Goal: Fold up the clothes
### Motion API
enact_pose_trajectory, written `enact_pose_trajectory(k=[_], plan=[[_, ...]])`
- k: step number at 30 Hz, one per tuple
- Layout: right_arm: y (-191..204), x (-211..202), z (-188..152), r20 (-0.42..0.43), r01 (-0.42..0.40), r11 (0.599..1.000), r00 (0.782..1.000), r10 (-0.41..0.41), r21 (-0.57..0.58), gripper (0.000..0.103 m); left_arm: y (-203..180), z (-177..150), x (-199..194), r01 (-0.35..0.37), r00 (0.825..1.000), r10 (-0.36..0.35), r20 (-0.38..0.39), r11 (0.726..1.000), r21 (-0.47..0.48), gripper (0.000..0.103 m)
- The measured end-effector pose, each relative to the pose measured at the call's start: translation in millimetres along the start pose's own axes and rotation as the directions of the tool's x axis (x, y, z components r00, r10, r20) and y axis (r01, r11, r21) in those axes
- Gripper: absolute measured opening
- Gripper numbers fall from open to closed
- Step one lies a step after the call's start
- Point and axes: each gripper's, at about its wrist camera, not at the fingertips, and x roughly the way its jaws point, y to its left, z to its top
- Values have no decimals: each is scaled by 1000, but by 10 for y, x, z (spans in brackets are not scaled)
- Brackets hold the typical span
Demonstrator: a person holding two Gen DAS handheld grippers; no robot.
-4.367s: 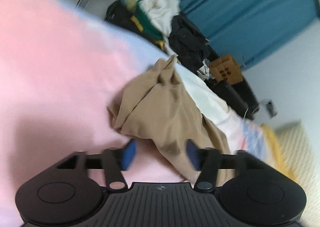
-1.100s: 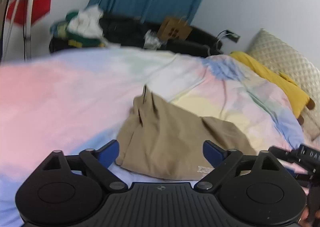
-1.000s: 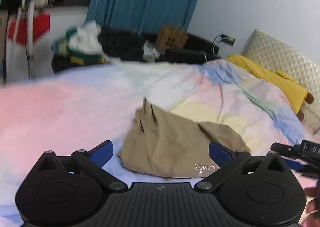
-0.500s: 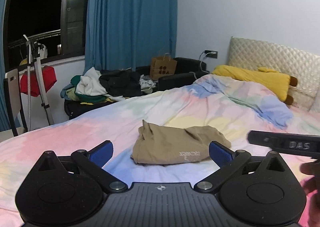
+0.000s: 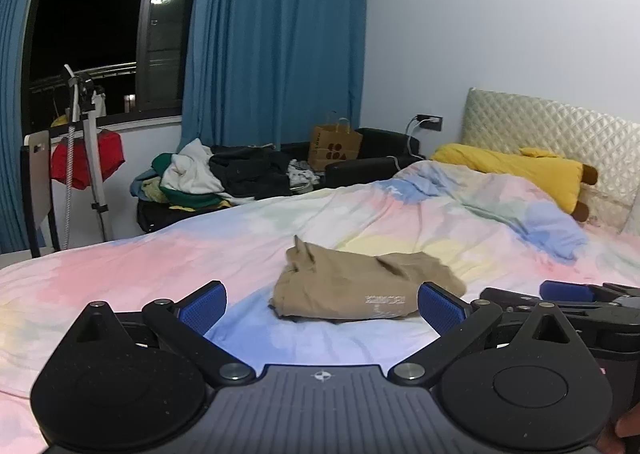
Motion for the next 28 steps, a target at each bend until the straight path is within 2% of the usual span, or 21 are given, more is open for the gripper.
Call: enact_pose_trajectory(k=[3, 9, 16, 28], plan=[[19, 49, -53, -6, 13, 1000, 1000, -13, -13, 83, 106, -68, 110, 10, 1000, -11, -24, 999, -48, 102], [104, 64, -102, 5, 36, 997, 999, -35, -62, 83, 231, -145, 217, 10, 999, -14, -43, 997, -74, 103], [191, 40, -162, 33, 73, 991, 997, -70, -110, 83, 283, -201, 219, 1, 998, -5, -55, 998, -66, 103], [181, 44, -202, 28, 81, 991, 997, -79, -104, 83, 261, -207, 161, -7, 999, 3, -52, 998, -64, 103]])
